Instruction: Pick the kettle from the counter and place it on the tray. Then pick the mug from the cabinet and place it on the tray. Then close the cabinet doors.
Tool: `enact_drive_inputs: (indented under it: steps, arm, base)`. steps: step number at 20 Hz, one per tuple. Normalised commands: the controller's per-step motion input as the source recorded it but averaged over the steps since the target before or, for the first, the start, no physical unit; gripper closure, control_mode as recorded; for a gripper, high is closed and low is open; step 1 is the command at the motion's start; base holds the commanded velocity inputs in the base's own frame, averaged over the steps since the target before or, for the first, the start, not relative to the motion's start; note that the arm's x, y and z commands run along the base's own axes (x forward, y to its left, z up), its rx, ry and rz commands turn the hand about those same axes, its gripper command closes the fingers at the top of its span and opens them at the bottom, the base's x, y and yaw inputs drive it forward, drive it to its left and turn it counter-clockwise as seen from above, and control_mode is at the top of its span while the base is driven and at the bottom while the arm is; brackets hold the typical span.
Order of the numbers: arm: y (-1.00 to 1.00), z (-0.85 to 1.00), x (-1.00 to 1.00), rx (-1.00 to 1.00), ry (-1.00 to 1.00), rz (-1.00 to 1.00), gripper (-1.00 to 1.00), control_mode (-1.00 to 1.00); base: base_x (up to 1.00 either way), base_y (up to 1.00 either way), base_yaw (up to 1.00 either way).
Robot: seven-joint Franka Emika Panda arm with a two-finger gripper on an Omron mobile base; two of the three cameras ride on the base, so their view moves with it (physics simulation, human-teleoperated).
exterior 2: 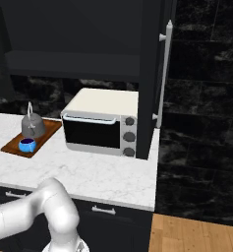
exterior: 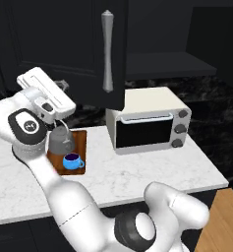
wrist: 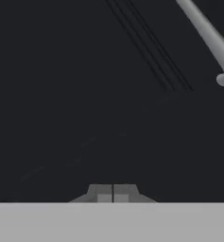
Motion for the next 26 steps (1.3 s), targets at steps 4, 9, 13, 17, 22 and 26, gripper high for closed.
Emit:
enact_drive_inputs:
  steps: [4,9,13,17,22,26]
  arm:
    - [-0.22,0.79,0.25,0.05,0.06,0.25,1.00,-1.00]
    - [0.00,0.04,0.85,0.00,0.29,0.25,1.00,-1.00]
    - [-0.16,0.00,0.65,0.03,0.21,0.22,1.00,-1.00]
    - [-0.10,-0.04,0.39,0.01,0.03,0.04,1.00,-1.00]
    - [-0.04,-0.09,0.41,0.01,0.00,0.00,1.00,-1.00]
    - [-0.10,-0.07,0.43,0.02,0.00,0.00,1.00,-1.00]
  base:
    - [0.00,0.00,0.00]
    - [0.00,0.00,0.00]
    - [0.00,0.00,0.00]
    - [0.00,0.00,0.00]
    - [0.00,0.00,0.00]
    - [0.00,0.00,0.00]
